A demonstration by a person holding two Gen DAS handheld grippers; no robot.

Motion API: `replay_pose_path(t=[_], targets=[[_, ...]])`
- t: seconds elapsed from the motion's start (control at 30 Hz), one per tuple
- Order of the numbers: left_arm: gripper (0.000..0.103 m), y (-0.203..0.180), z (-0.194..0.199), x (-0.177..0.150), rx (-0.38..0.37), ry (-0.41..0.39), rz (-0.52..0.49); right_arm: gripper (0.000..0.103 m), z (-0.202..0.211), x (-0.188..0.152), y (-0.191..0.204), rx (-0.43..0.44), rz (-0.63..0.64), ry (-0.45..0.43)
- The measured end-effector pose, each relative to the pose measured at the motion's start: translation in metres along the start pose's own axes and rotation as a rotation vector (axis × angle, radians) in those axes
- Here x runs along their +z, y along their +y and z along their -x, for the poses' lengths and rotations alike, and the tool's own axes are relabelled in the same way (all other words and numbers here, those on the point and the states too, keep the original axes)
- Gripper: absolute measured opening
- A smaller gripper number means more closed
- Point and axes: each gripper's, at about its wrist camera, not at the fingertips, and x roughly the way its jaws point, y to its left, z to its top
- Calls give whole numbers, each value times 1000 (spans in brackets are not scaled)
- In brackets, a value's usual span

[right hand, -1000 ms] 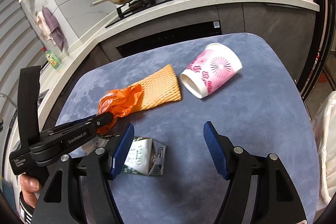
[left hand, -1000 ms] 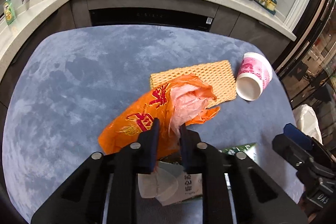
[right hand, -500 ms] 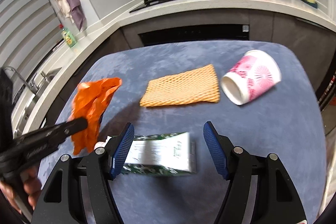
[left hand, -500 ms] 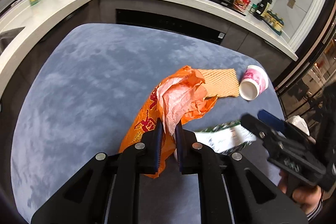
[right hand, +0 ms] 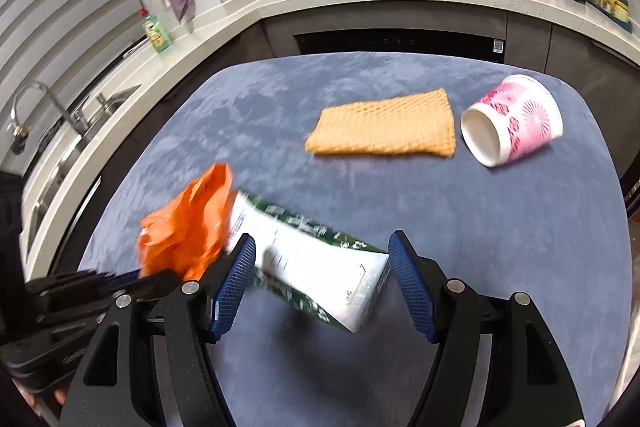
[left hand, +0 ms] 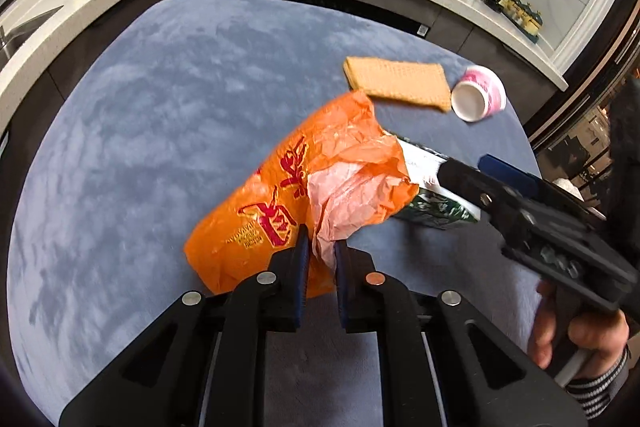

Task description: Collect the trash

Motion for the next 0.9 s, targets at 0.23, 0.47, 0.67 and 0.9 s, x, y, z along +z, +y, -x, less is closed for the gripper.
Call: replay_pose_path(t=[0.23,0.47,0.67,0.9], targets=[[11,-4,2,-7,1,6,-5,67,21,-25,21,25,79,23],[11,-3,-7,-4,-1,15,5,67,-4,-26,11,-17,50,64],[11,-2,-12,-3,-6,21,8,67,-23,-23,4,-10,34,79],[11,0,-15,1,-15,28,25,67,-32,-18,0,-12,26,56]])
